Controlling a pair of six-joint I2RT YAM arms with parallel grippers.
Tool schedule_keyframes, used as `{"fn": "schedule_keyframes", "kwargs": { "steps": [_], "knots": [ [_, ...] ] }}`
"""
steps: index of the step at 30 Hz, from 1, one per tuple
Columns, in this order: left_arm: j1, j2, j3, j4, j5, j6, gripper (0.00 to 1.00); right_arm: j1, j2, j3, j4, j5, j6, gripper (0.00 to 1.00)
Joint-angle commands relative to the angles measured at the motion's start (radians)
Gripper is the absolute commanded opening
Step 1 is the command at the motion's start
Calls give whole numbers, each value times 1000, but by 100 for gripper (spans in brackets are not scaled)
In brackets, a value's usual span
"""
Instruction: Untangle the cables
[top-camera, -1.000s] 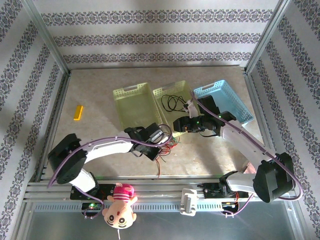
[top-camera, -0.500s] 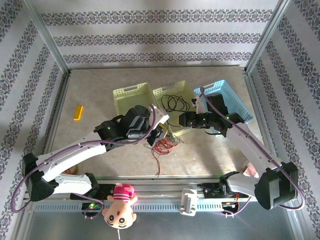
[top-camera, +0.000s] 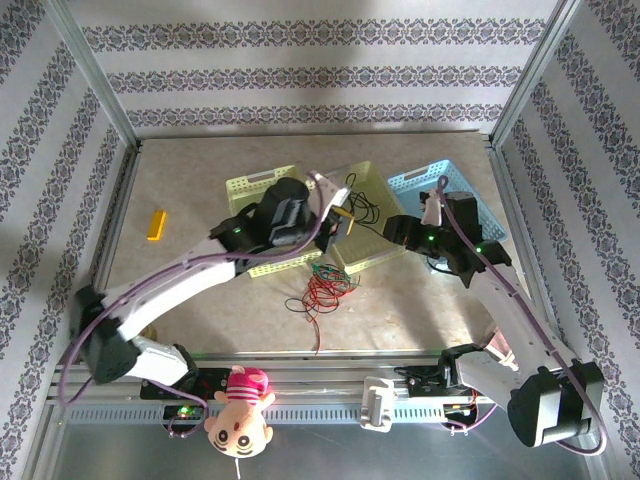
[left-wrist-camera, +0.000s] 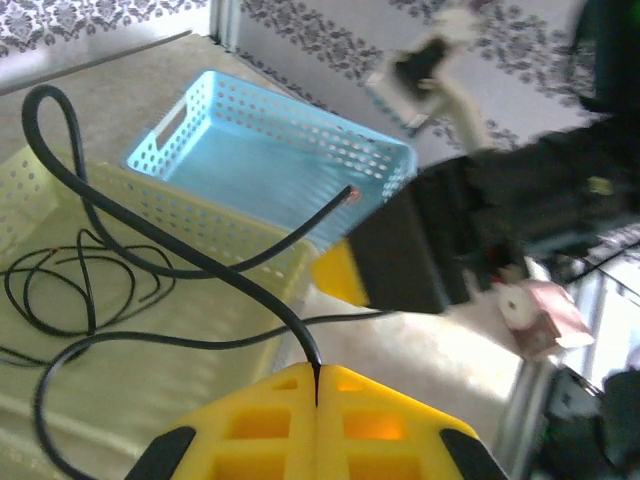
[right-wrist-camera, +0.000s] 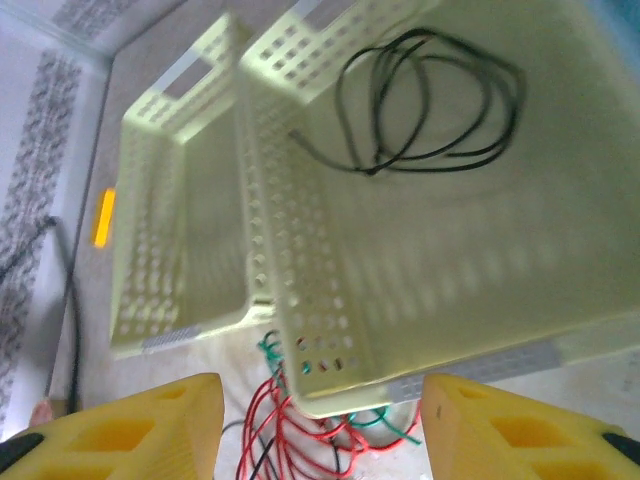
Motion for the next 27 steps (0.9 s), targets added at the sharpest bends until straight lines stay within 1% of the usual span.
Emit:
{"fn": "schedule_keyframes", "kwargs": {
  "steps": [1,3,5,6,7,8,9,11,13,16,18,20,22,23,27],
  "knots": [
    [20,174,95,101,-43,-24,0,-32,-24,-21,-7,41,29,55],
    [21,292,188,85,-103,-28,0,-35,-30,-21,-33,37,15,55],
    [22,384,265,86,-206,-56,0,-35,-39,-23,-52,24,5,56],
    [22,405,284,94,-243,-64,10,-35,-44,-26,-58,16,0,56],
    [22,423,295,108,-270,-67,45,-35,-49,-26,-64,3,-5,56],
    [22,428,298,119,-286,-66,63,-34,-53,-28,-70,-5,-8,57],
    [22,425,296,119,-290,-66,66,-32,-58,-29,-73,-16,-14,57],
    [19,396,265,118,-273,-49,77,-25,-65,-32,-86,-25,-31,57],
    [10,345,199,104,-266,-34,81,-17,-64,-35,-97,-14,-42,57],
    [-13,238,64,52,-239,-11,81,-6,-57,-37,-93,-8,-46,58],
    [-30,163,-24,-6,-181,-3,80,0,-44,-33,-87,-8,-47,58],
    [-52,87,-116,-86,-80,7,75,8,-29,-27,-79,-8,-47,58],
    [-76,28,-190,-176,-11,22,74,12,-13,-22,-75,-7,-48,58],
    [-89,5,-219,-228,-5,27,73,14,-7,-20,-73,-7,-48,58],
    [-131,-28,-279,-361,-62,12,70,18,18,-23,-57,-11,-42,58]
  ]
}}
